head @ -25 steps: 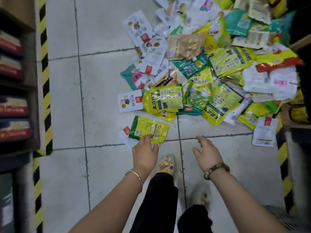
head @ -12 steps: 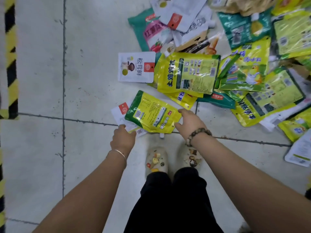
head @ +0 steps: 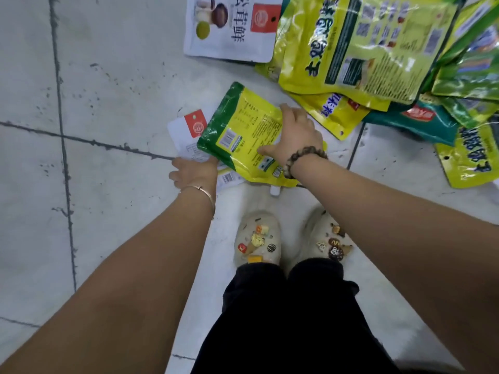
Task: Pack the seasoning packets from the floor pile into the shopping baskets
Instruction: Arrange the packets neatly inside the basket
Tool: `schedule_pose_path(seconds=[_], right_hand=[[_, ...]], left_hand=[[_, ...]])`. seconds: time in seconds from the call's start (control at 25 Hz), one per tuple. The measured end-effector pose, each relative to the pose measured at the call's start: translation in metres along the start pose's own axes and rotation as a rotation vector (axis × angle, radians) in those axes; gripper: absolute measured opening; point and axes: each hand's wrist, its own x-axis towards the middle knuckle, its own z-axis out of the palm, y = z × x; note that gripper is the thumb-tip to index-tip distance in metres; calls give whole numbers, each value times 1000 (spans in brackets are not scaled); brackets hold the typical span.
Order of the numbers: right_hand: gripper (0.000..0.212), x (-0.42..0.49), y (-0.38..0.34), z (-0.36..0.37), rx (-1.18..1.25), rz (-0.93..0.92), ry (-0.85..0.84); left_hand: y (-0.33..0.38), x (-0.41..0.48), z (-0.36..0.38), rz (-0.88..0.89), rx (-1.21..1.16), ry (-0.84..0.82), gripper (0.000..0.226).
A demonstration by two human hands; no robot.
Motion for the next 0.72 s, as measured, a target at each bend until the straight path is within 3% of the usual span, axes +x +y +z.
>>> schedule_pose_path(seconds=[0.16,0.32,0.52,0.72], right_hand=[[84,9,-4,14,-16,83,115],[56,13,2,13,14,167,-6],[28,1,4,4,242,225,-16],[39,-36,17,-27,343,246,101]], left_hand=[[-4,9,5,23,4,74,86],[-4,17,4,59,-80,55,80],[1,9,-2,29,-435,-42,32],[2,-28,-18,93,-473,-60,34]])
